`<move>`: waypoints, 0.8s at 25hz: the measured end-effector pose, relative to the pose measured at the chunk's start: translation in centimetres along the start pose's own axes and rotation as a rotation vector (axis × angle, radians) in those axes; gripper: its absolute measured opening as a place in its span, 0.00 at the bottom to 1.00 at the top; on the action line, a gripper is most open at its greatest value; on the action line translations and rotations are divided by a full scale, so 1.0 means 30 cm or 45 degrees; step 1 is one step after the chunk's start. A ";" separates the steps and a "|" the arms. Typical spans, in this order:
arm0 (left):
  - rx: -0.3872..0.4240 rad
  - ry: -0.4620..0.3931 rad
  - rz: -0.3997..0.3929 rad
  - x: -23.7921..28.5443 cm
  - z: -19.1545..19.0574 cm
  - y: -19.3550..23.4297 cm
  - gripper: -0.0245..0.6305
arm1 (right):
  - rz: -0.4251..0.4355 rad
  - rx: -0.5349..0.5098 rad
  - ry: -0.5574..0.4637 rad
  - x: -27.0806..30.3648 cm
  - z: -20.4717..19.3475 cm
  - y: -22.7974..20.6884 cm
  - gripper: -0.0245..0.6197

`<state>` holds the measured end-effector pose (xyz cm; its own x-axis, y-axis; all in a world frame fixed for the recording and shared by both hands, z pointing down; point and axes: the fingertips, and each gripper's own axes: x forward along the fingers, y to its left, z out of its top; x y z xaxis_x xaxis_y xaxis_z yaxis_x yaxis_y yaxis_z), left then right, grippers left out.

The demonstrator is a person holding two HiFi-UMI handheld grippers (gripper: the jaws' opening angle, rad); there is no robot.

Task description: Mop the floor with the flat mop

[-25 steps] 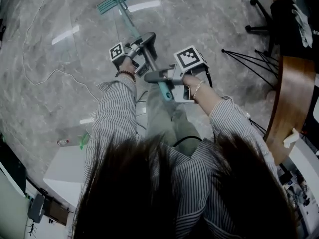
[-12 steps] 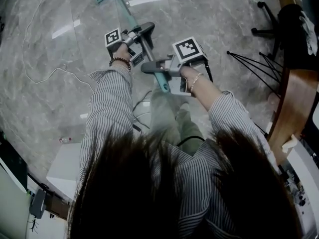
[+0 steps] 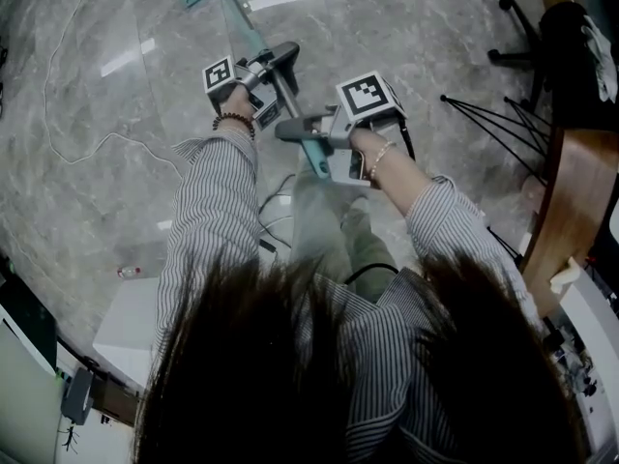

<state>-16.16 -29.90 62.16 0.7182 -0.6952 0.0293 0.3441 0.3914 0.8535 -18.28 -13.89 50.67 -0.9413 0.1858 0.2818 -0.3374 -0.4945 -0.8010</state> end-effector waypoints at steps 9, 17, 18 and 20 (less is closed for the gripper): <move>-0.019 0.003 -0.021 -0.031 -0.115 0.057 0.04 | -0.032 -0.025 0.044 -0.039 -0.111 -0.070 0.15; -0.042 -0.022 -0.058 -0.128 -0.467 0.241 0.04 | -0.094 -0.067 0.134 -0.179 -0.434 -0.301 0.15; -0.042 -0.029 -0.068 -0.138 -0.518 0.272 0.04 | -0.102 -0.077 0.147 -0.206 -0.477 -0.343 0.15; -0.043 -0.042 -0.084 -0.157 -0.627 0.338 0.04 | -0.117 -0.093 0.171 -0.261 -0.568 -0.428 0.15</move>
<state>-4.68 -11.32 60.88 0.6730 -0.7395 -0.0088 0.4106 0.3638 0.8361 -6.43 5.48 49.75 -0.8950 0.3417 0.2867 -0.4161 -0.4080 -0.8127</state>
